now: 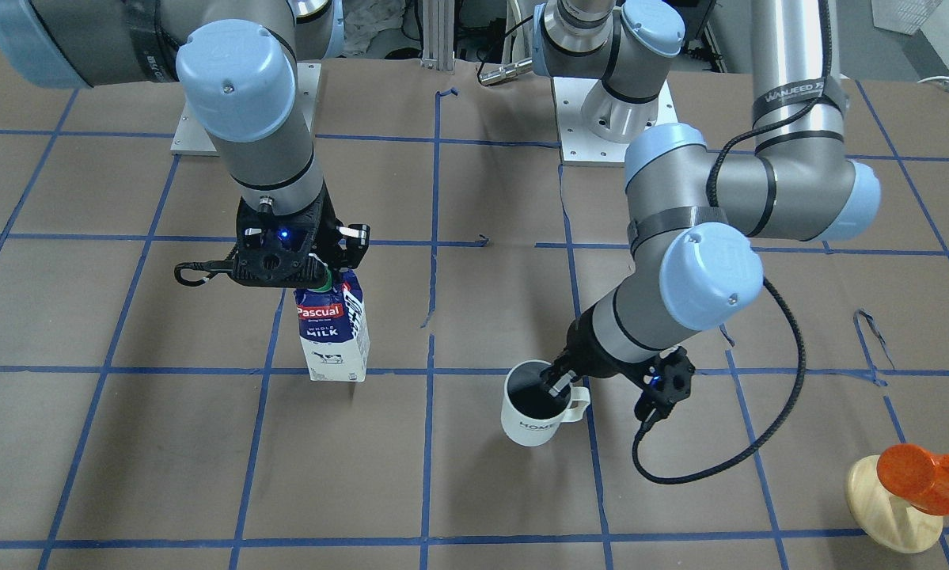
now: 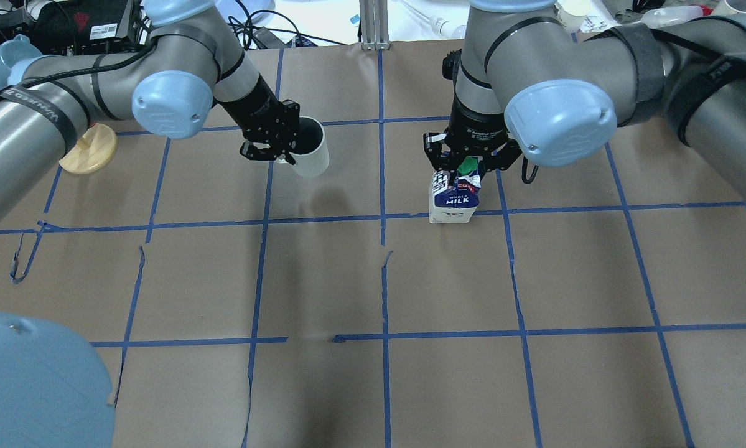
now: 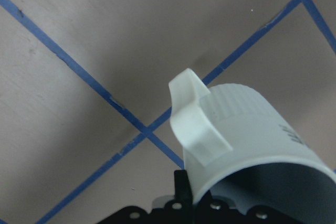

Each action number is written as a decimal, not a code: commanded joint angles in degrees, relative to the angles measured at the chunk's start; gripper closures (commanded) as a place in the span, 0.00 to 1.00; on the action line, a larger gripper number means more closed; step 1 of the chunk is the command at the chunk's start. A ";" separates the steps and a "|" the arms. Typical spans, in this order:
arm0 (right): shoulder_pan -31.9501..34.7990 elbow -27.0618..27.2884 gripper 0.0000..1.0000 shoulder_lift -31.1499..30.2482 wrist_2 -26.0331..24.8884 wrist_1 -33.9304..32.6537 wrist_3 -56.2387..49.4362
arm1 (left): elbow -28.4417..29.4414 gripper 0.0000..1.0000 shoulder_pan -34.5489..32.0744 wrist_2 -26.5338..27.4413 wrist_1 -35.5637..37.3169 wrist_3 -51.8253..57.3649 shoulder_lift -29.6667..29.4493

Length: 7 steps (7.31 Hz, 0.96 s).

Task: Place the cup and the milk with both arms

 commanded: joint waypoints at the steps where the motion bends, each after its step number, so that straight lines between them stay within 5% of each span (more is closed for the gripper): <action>1: 0.00 -0.02 0.67 0.06 0.00 0.00 -0.10 | 0.11 1.00 -5.23 -2.70 3.21 -6.04 -2.62; 5: 0.00 -0.11 0.67 0.06 -0.09 0.00 -0.27 | -0.42 0.95 -8.94 -2.88 3.30 -8.77 -5.09; 6: 0.00 -0.11 0.67 0.06 -0.09 0.00 -0.27 | -0.51 0.28 -9.03 -2.88 3.30 -8.87 -5.00; 7: -0.09 -0.11 0.67 0.24 -0.09 -0.09 -0.36 | -0.42 0.03 -8.95 -2.88 3.30 -8.78 -4.83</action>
